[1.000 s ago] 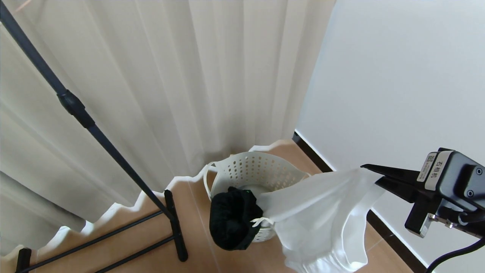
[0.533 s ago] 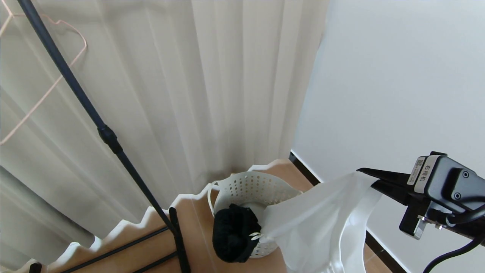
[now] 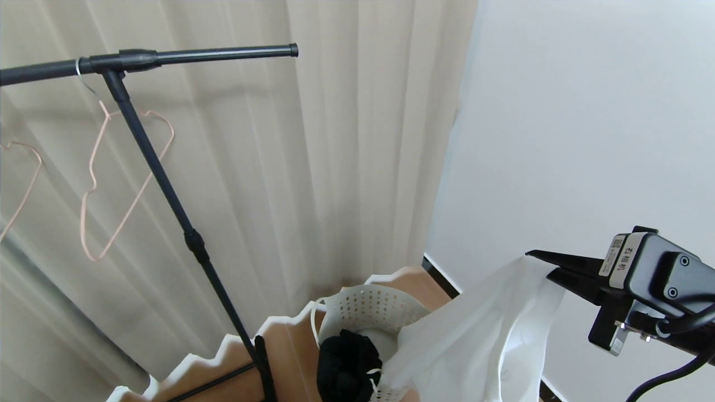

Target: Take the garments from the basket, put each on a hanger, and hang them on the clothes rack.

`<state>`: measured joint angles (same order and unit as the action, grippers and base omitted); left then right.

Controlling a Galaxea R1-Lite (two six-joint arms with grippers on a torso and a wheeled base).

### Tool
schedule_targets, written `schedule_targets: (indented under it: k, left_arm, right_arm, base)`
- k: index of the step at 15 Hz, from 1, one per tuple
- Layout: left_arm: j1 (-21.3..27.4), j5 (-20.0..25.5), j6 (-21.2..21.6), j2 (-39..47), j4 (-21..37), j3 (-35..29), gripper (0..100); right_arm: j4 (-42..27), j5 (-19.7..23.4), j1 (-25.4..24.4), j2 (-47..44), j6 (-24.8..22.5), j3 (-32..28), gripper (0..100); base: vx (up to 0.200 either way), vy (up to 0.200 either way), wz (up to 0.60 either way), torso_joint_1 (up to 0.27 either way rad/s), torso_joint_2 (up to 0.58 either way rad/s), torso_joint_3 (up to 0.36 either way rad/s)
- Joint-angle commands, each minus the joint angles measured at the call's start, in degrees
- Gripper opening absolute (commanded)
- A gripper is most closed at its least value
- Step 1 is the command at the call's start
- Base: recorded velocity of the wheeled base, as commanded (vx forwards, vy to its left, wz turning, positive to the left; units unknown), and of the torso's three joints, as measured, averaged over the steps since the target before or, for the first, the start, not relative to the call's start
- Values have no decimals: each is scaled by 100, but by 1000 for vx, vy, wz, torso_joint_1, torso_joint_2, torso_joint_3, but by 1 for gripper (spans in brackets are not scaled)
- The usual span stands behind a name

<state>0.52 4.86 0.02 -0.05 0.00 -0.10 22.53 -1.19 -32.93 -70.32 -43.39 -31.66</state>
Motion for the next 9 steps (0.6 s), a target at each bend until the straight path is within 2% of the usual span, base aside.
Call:
schedule_targets:
  k: [1, 4, 9]
  left_arm:
    - [0, -3, 6, 5, 0, 1, 100]
    - [0, -3, 6, 5, 0, 1, 100]
    - [0, -12, -2, 5, -26, 10, 100]
  right_arm:
    - [6, 5, -3, -17, -3, 2, 0]
    - [6, 14, -3, -44, -3, 2, 0]
    - [-3, 14, -3, -44, -3, 28, 0]
  base:
    - [0, 0, 0, 217, -544, -154]
    - [0, 0, 0, 230, -567, -170]
    - [0, 0, 0, 247, -581, -312]
